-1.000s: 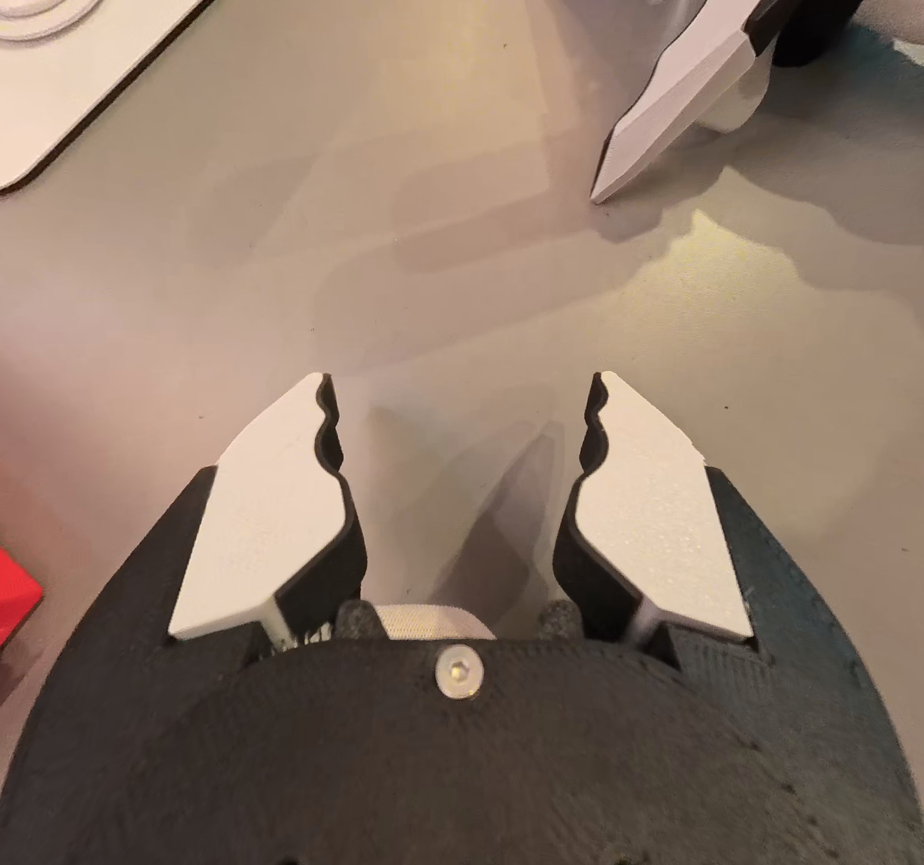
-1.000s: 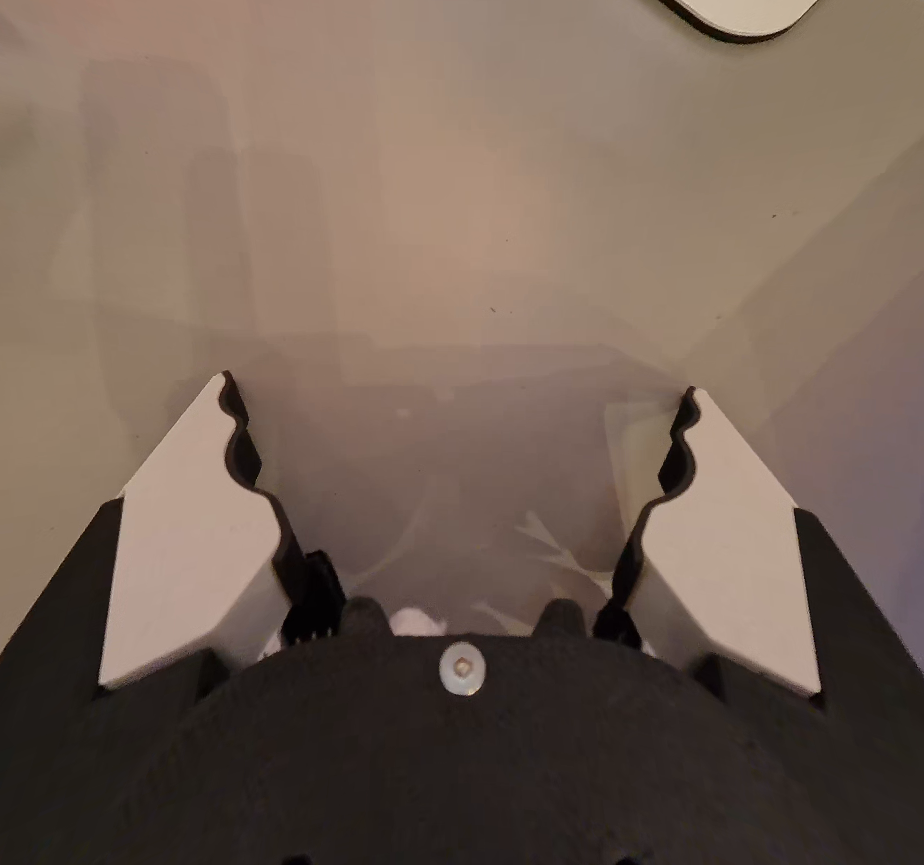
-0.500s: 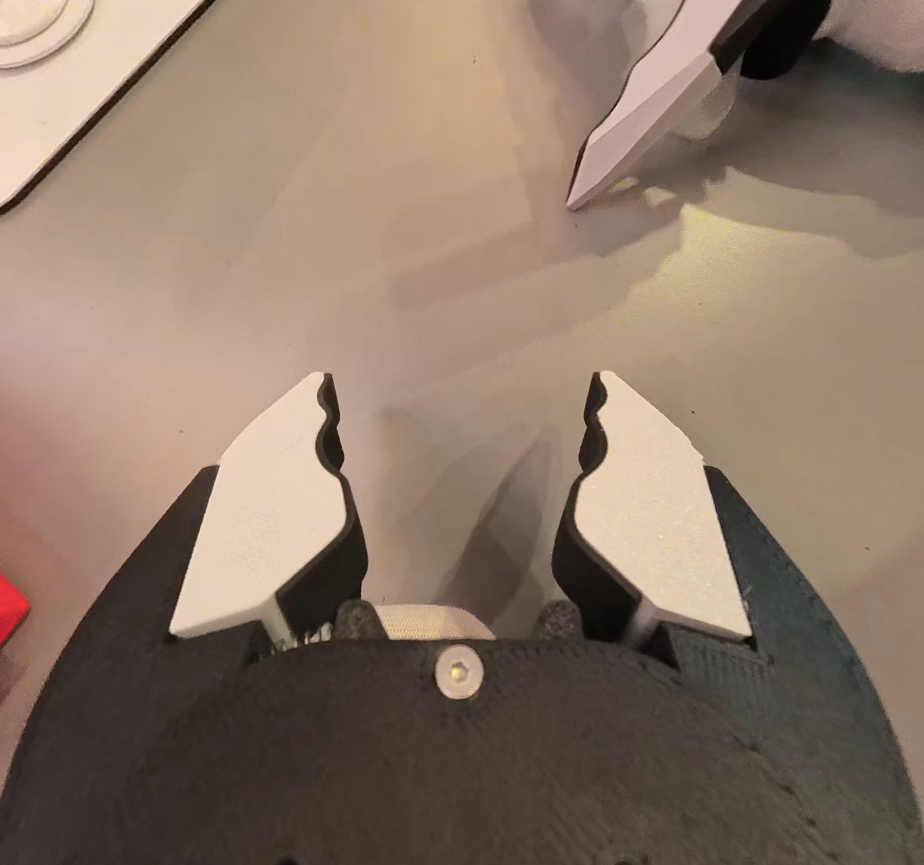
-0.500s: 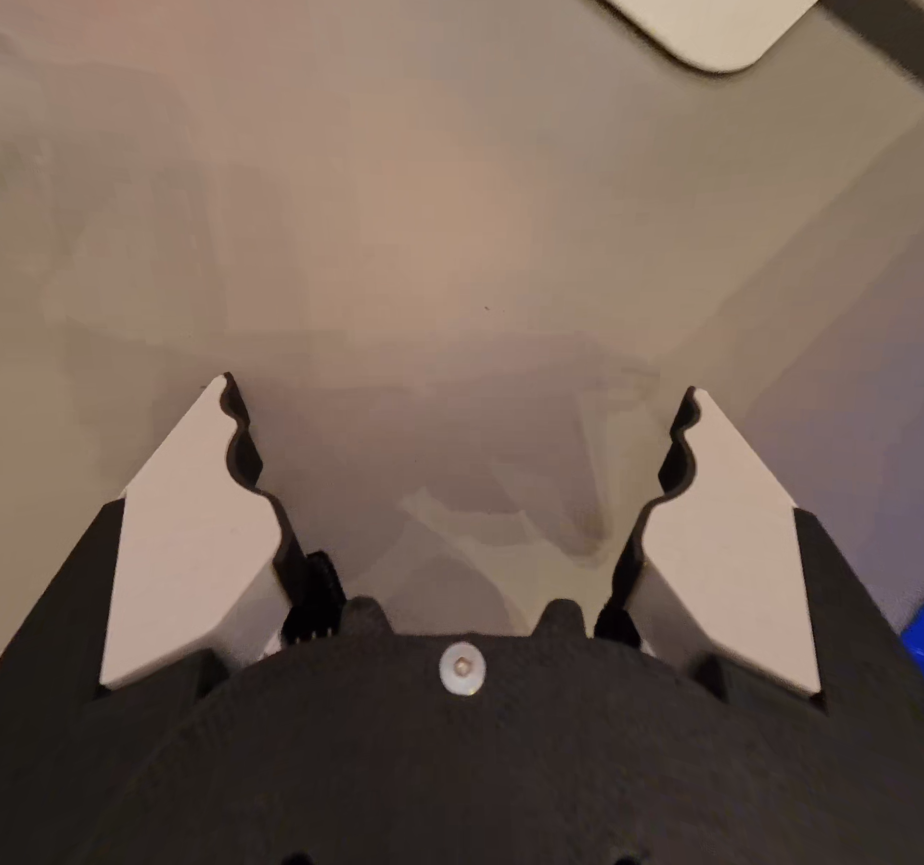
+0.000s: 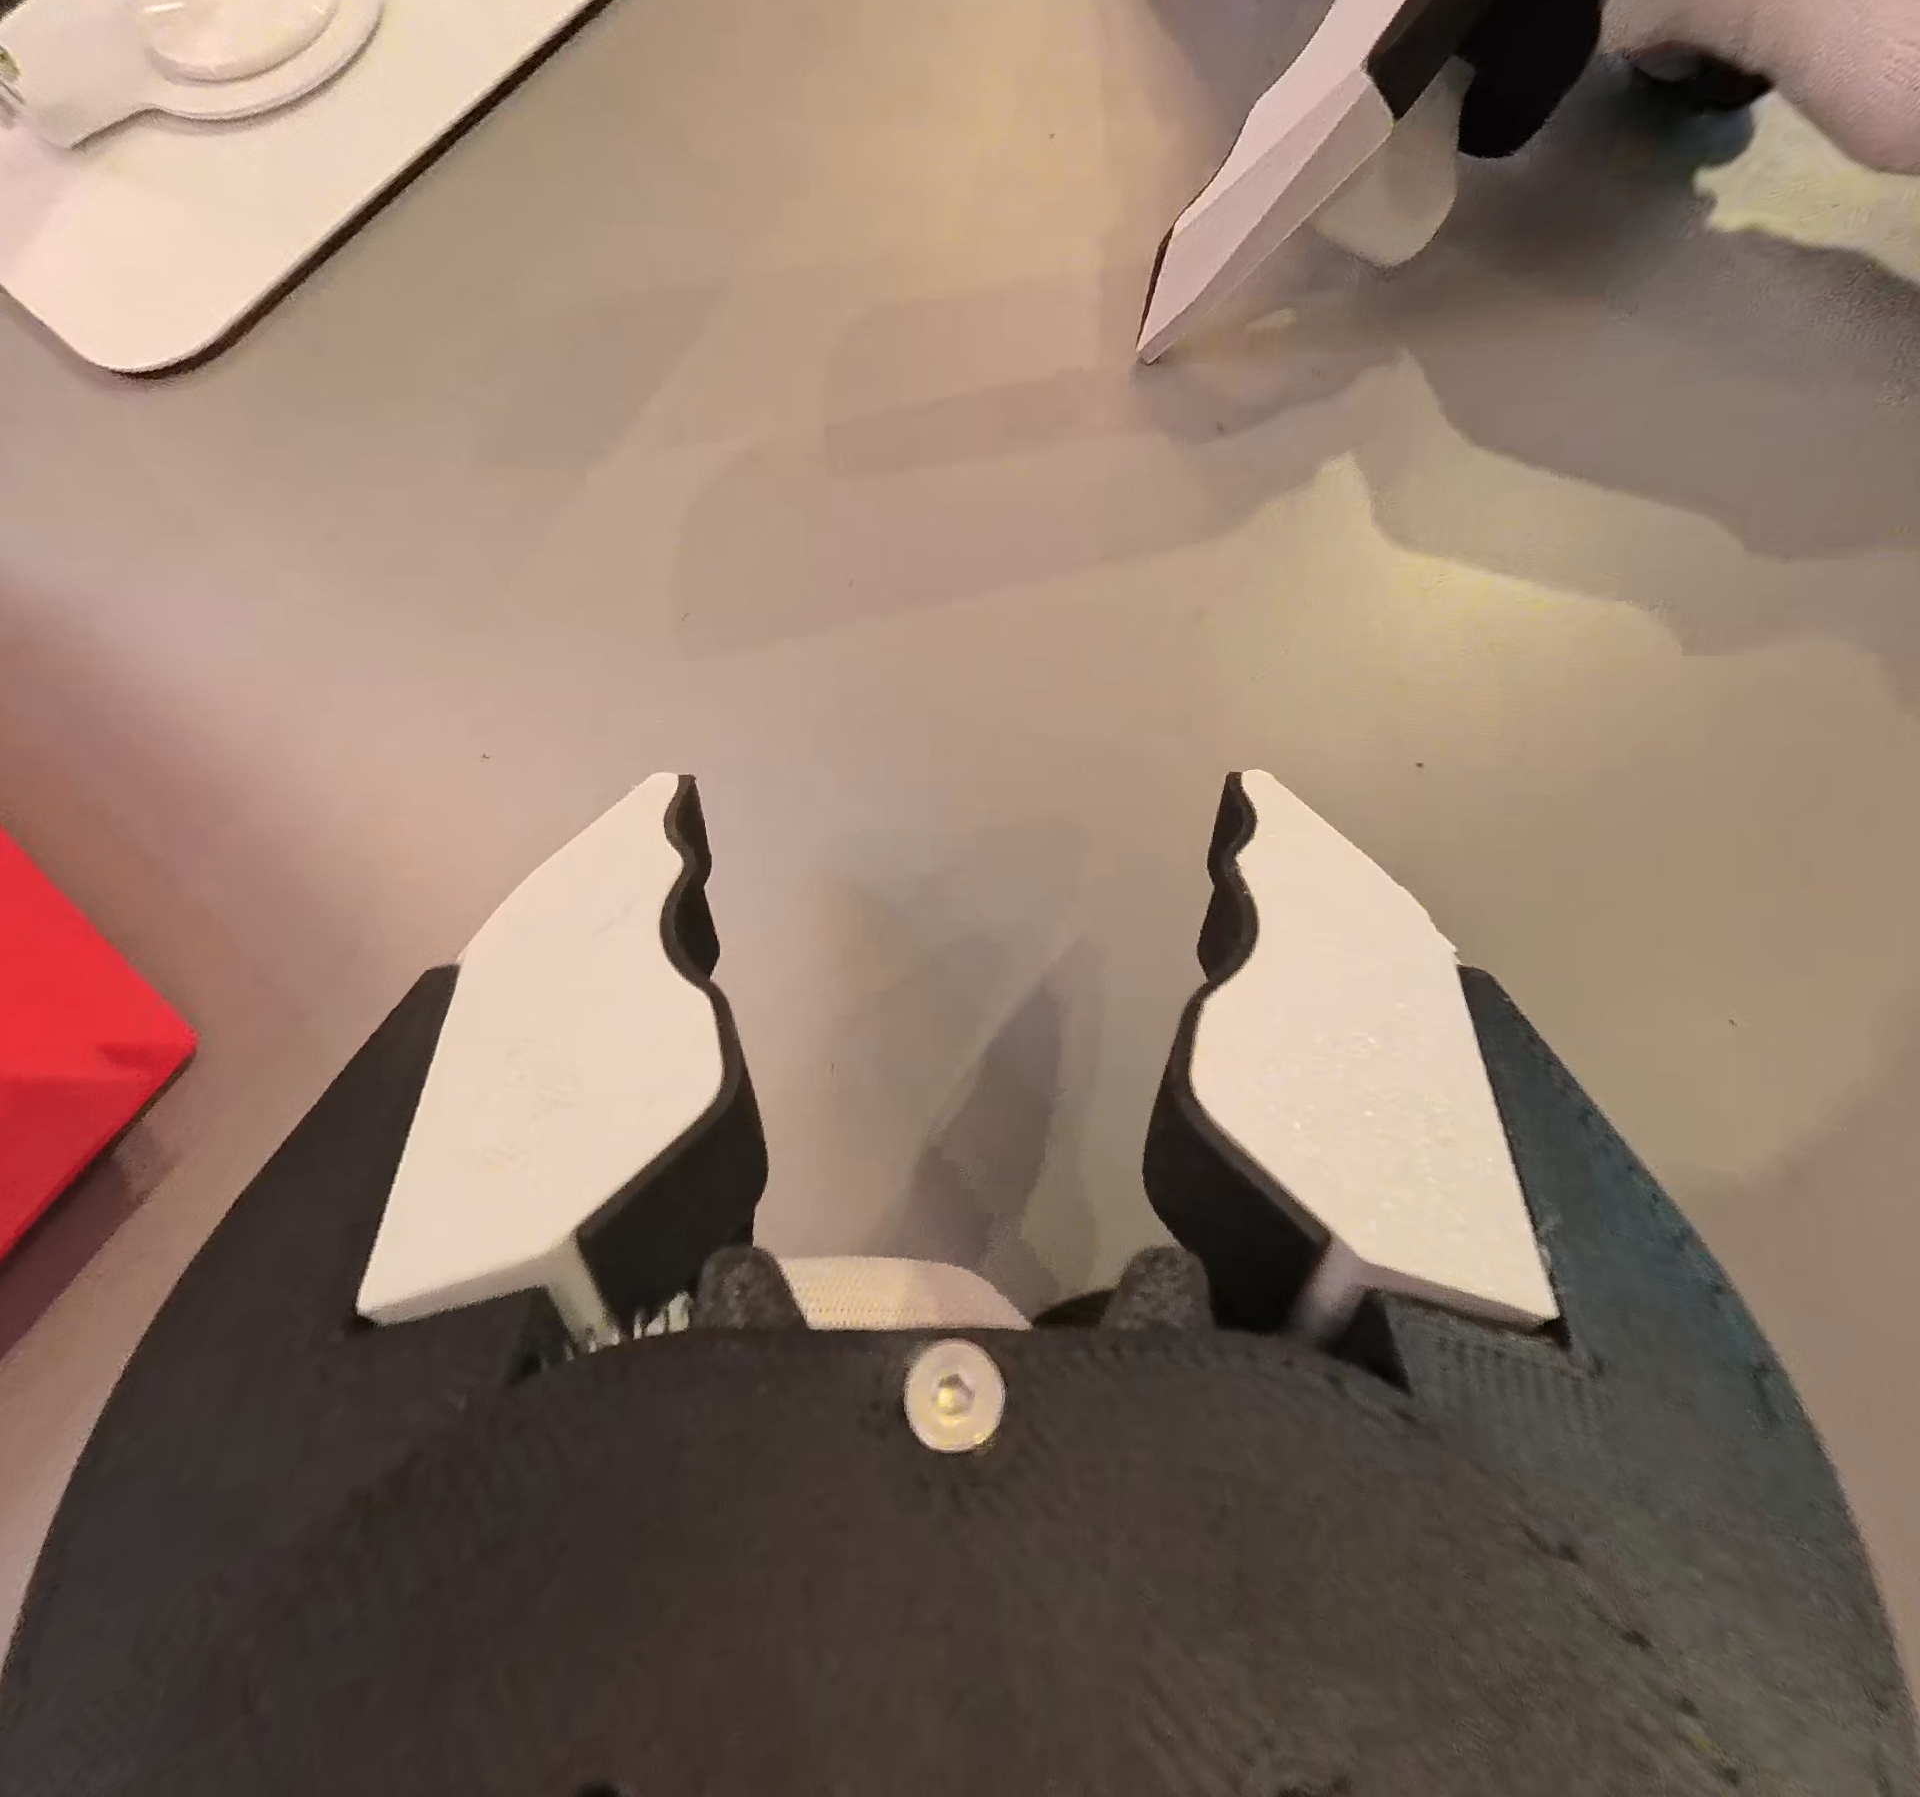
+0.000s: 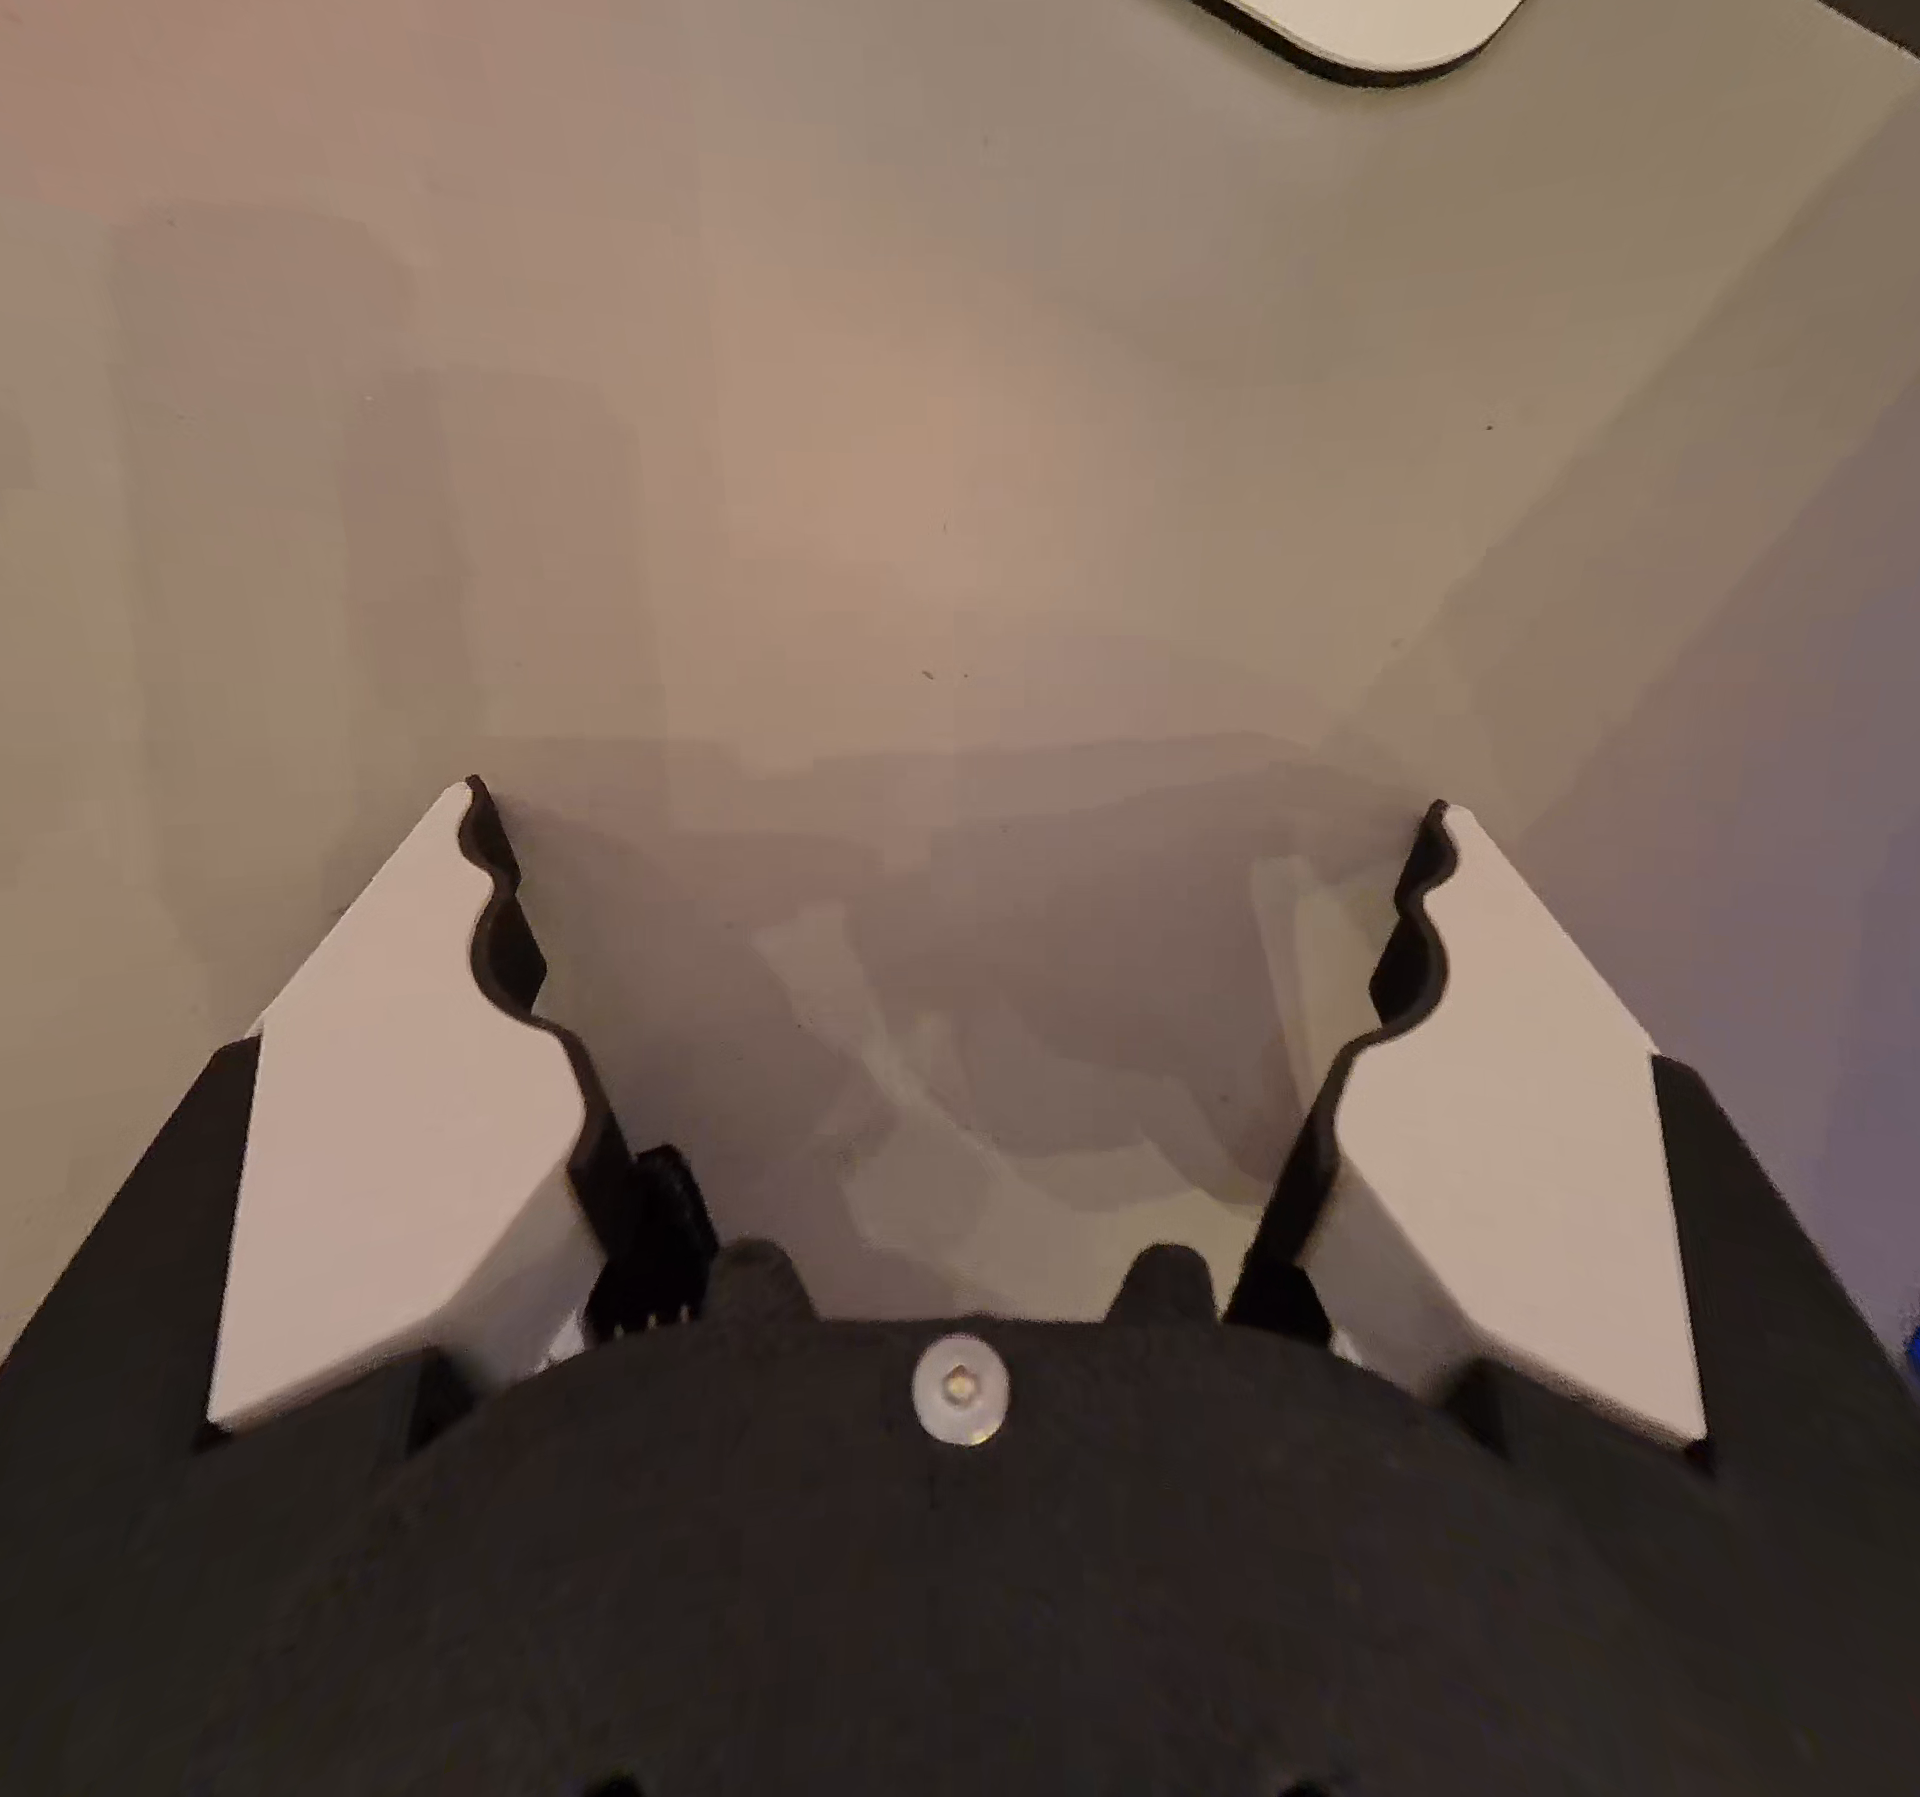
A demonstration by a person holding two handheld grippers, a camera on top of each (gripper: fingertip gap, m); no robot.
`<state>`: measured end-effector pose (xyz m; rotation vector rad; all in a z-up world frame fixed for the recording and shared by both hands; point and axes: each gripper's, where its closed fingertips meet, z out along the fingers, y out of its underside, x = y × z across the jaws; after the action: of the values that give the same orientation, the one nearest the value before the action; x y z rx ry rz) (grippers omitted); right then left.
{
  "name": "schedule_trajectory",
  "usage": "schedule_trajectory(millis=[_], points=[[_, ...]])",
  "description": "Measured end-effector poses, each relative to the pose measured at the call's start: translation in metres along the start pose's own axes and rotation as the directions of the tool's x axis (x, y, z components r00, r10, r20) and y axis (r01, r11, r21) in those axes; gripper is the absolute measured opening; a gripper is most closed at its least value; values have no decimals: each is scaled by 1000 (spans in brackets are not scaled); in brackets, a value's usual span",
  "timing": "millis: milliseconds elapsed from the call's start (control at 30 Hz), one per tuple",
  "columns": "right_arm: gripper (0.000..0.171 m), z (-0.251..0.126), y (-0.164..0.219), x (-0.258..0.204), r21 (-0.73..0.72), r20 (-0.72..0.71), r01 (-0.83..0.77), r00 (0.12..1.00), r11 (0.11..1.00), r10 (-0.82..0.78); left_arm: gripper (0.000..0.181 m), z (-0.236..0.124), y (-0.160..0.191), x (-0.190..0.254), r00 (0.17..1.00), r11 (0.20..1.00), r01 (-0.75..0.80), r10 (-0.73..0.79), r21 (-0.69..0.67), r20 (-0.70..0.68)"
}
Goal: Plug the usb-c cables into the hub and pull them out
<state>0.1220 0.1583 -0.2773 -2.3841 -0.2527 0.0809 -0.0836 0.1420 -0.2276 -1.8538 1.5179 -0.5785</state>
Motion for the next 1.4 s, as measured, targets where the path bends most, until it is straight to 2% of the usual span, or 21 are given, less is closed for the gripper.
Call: schedule_trajectory(millis=[167, 300, 467, 567, 700, 867, 1000, 1167, 1400], points=[[159, 2, -2, 0, -2, -3, -5, 1000, 1000, 5, 92, -9, 5, 3, 1000, 1000, 3, -3, 2, 5], [159, 2, -2, 0, -2, -3, -5, 1000, 1000, 5, 90, -30, 17, 3, 999, 1000, 14, -15, 11, 40], [159, 2, -2, 0, -2, -3, -5, 1000, 1000, 5, 87, -58, 53, 12, 996, 1000, 17, -16, -15, 89], [159, 2, -2, 0, -2, -3, -5, 1000, 1000, 5, 88, -59, 67, 22, 997, 999, 27, -24, -34, 73], [159, 2, -2, 0, -2, -3, -6, 1000, 1000, 6, 84, -44, 42, 8, 990, 998, -48, 53, -43, 133], [159, 2, -2, 0, -2, -3, -6, 1000, 1000, 6, 88, -2, 8, -10, 990, 996, -64, 71, -64, 122], [159, 2, -2, 0, -2, -3, -6, 1000, 1000, 6, 89, 22, 1, -16, 987, 993, -104, 111, -63, 115], [159, 2, -2, 0, -2, -3, -6, 1000, 1000, 6, 87, 21, -2, -19, 981, 993, -118, 117, -2, 153], [159, 2, -2, 0, -2, -3, -6, 1000, 1000, 6, 83, 9, -5, -32, 995, 990, 27, -40, 141, 93]])
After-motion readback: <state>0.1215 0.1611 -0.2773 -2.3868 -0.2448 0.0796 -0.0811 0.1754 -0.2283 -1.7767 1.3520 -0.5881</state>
